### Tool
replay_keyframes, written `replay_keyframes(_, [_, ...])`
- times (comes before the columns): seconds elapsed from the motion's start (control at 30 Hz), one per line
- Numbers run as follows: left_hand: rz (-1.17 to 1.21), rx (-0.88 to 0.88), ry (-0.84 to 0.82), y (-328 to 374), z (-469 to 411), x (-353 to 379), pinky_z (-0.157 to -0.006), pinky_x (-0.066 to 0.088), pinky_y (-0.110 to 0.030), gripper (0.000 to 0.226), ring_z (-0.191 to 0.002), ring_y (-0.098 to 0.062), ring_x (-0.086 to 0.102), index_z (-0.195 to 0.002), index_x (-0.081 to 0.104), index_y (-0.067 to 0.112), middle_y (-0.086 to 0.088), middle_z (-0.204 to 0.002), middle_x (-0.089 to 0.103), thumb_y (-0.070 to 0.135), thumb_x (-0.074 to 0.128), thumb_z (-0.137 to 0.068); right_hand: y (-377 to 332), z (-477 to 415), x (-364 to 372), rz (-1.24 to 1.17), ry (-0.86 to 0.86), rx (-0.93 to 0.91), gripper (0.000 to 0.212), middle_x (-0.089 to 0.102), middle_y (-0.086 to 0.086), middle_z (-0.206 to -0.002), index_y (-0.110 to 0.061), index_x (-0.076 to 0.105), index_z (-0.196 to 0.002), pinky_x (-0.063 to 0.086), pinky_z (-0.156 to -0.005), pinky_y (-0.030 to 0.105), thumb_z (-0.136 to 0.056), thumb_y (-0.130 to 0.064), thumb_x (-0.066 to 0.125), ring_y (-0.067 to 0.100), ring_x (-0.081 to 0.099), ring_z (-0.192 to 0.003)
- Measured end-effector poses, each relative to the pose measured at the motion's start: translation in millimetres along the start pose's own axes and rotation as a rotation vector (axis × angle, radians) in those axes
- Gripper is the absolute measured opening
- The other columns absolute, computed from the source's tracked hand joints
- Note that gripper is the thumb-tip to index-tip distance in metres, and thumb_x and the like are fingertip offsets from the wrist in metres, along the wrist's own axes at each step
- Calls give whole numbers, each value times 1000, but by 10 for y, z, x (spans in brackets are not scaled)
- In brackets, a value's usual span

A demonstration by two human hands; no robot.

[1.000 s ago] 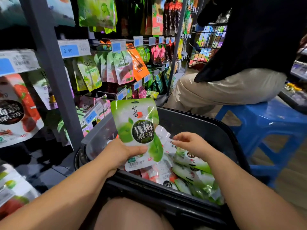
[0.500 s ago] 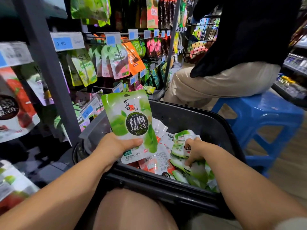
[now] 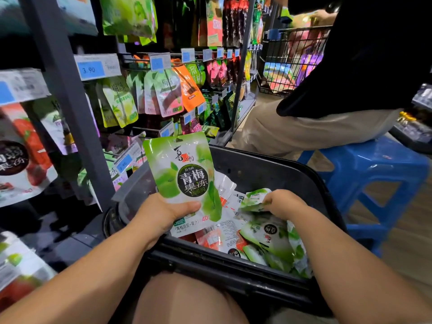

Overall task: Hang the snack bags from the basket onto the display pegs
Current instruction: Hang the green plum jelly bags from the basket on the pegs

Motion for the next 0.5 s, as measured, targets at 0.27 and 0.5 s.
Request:
replay_keyframes(0.27, [-14,20,9,0,-31,-29,-96,52,-52,65,-94,-28,73,-96,78,14,-8,-96,77,35,89,-35,100,446,-847,-696,684,-165,1,69,-17,-82,-28,74,-87,50,-72,22,-87,-28,75,4,63,-81])
replay_keyframes(0.5, [-32,20,12,-12,-36,-40,-97,52,-50,61,-94,-27,73,-93,79,19,-7,-95,77,38,90,-36,249,602,-1007,-1112,796,-258,18,71,-7,-83,-34,71,-78,57,-82,36,-82,-19,80,18,68,-88])
Point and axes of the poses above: each hand's wrist, its own z-axis away from the middle knuckle, its own x-axis out of the palm, y = z × x, the point moved 10 cm from there along -z, towards the middle knuckle
